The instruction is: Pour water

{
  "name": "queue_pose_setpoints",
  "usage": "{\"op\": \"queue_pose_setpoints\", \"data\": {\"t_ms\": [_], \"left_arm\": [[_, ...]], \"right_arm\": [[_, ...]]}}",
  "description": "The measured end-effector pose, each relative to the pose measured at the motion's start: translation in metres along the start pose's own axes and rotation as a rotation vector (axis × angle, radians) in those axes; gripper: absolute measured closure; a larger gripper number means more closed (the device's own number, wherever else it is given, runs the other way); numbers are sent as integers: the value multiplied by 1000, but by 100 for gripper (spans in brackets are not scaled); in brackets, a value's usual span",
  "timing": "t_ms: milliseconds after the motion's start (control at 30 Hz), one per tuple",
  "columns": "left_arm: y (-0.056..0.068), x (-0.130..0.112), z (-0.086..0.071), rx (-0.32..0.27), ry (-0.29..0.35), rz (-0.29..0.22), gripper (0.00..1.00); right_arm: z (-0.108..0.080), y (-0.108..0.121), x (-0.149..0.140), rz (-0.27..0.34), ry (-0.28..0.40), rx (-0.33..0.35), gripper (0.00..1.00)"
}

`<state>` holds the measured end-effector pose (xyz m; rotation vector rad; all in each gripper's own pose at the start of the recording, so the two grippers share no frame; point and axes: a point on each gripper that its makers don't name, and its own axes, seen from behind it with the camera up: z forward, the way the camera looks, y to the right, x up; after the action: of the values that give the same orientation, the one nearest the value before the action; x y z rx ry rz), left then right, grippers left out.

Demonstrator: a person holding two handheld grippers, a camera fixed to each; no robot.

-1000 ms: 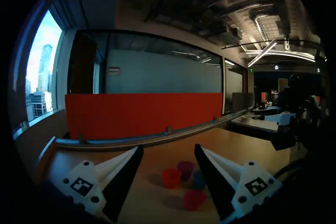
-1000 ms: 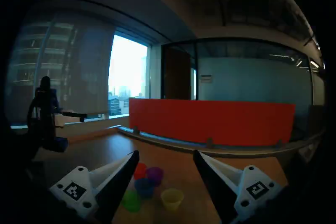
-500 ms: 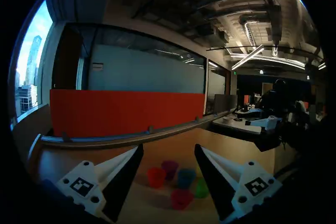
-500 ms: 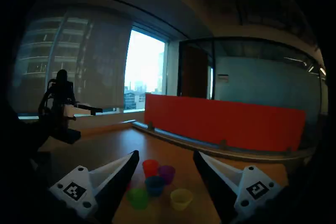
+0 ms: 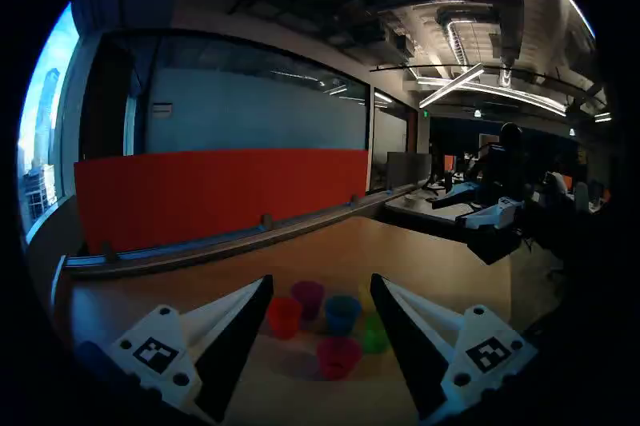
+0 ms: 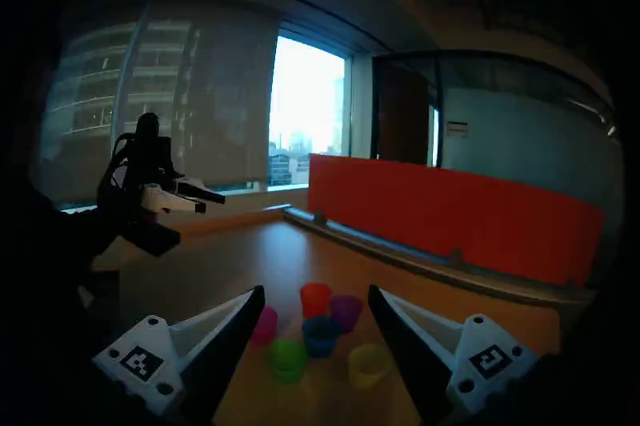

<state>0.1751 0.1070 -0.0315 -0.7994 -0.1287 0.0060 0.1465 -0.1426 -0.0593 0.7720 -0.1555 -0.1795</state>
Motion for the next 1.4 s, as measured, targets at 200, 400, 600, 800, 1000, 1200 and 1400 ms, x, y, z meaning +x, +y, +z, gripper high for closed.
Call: {"op": "queue_pose_setpoints", "data": {"t_ms": [200, 400, 600, 800, 1000, 1200, 1400], "left_arm": [[-4, -22, 4, 6, -56, 28, 10], [-2, -39, 9, -4, -93, 31, 10], [1, -48, 14, -17, -99, 27, 10], [4, -59, 18, -28, -118, 29, 10], [5, -73, 22, -20, -138, 32, 10], [5, -83, 25, -23, -154, 23, 10], [5, -88, 28, -30, -166, 19, 10]], "right_arm": [[7, -2, -27, -10, -77, 15, 0], [13, -4, -40, -5, -110, 36, 0], [18, -7, -55, -5, -143, 54, 0], [23, -11, -72, -21, -180, 70, 0], [28, -13, -96, -35, -222, 80, 0], [34, -19, -115, -35, -258, 100, 0], [41, -24, -131, -37, -287, 125, 0]]}}
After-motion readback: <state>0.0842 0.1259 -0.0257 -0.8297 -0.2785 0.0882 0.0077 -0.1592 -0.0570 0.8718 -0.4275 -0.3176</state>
